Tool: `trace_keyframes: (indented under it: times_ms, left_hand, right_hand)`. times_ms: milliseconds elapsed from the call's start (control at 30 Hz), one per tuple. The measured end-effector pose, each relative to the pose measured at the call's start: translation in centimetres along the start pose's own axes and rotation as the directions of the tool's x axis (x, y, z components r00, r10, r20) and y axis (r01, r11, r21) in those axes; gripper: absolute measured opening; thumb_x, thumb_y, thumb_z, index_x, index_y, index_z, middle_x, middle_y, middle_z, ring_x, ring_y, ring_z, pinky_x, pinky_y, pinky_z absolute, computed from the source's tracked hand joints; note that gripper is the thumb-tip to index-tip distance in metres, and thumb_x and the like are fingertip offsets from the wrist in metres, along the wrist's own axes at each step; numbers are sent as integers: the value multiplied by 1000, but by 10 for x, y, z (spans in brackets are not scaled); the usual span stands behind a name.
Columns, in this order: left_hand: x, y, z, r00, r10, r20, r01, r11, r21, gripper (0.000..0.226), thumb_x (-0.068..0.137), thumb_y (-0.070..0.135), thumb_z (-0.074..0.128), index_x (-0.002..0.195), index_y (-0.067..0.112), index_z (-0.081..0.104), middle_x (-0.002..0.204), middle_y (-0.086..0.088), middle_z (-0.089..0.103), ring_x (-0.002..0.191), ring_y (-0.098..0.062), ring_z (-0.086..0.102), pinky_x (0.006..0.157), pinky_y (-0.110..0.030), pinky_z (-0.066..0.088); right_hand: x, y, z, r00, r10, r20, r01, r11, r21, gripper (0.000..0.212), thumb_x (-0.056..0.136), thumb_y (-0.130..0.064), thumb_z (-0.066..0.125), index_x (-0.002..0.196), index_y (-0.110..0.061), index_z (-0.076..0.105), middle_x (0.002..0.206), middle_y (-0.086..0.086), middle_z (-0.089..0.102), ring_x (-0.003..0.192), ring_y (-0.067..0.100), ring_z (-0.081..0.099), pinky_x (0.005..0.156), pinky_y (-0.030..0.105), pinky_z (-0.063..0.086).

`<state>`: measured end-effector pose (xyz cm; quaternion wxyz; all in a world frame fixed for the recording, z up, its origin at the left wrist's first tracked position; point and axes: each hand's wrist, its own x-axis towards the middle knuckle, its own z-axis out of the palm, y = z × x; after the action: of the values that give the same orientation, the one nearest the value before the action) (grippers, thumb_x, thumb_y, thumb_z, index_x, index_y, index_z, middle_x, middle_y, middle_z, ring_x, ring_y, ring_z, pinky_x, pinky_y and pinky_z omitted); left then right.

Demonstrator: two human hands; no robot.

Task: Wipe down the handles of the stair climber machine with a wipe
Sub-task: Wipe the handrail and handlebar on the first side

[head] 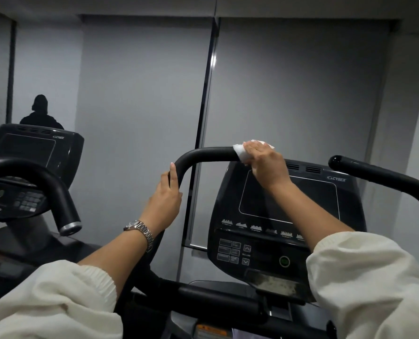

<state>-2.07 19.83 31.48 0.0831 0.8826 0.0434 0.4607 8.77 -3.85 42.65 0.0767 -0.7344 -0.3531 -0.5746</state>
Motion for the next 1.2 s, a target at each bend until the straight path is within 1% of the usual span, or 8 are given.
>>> trace_keyframes:
  times_ms: [67,233,400,567,667,833,967,1200]
  left_hand:
    - [1,0,0,1000,-2,1,2,1000,3,77,97,19,46,149,3,-9,138,-16,28,87,-25,53,64,-33,51]
    - [1,-1,2,1000,-3,5,3,1000,8,78,97,20,46,148,3,-10,139,-17,27,94,-28,54,69,-35,50]
    - [0,1,1,1000,-8,8,8,1000,4,78,96,20,47,149,2,-8,139,-18,29,93,-29,54,67,-35,48]
    - [1,0,1,1000,-10,0,10,1000,4,77,97,19,47,149,3,-7,138,-17,30,75,-16,40,58,-28,39]
    - [1,0,0,1000,-4,3,4,1000,-1,77,97,19,46,149,2,-8,139,-18,28,77,-19,46,59,-28,43]
    - [2,0,1,1000,-5,0,5,1000,14,77,97,20,44,148,2,-11,140,-16,26,89,-22,52,64,-26,46]
    - [1,-1,1,1000,-5,8,5,1000,-1,78,97,20,45,148,3,-11,141,-16,26,92,-24,54,68,-30,52]
    - [2,1,1,1000,-15,7,14,999,46,79,97,21,45,148,1,-11,141,-16,26,100,-25,52,71,-29,49]
  right_hand:
    - [8,-15,4,999,-33,9,33,999,23,49,70,9,69,118,-4,65,114,12,68,101,32,65,76,40,56]
    - [18,-44,22,985,-171,-35,172,984,45,54,63,10,77,114,-2,67,109,11,71,98,28,68,89,41,52]
    - [10,-15,14,992,-126,0,126,992,3,56,68,9,75,121,-5,64,116,9,68,104,26,67,95,41,49]
    - [-1,16,-6,999,-48,27,48,999,-4,56,67,11,73,120,-4,64,118,11,68,104,30,67,75,43,58]
    - [-1,15,-8,999,-39,24,38,999,4,53,64,13,72,115,-2,66,112,13,70,96,33,69,69,43,58]
    - [7,-1,4,996,-94,-8,94,996,-5,50,64,12,72,113,1,67,106,14,71,93,30,69,89,45,52]
    - [18,-31,21,988,-155,-6,155,988,27,51,64,11,75,113,0,67,106,12,71,95,28,69,93,43,49]
    - [38,-94,36,960,-260,107,244,959,141,49,82,11,56,130,-1,55,126,12,62,119,29,56,110,38,35]
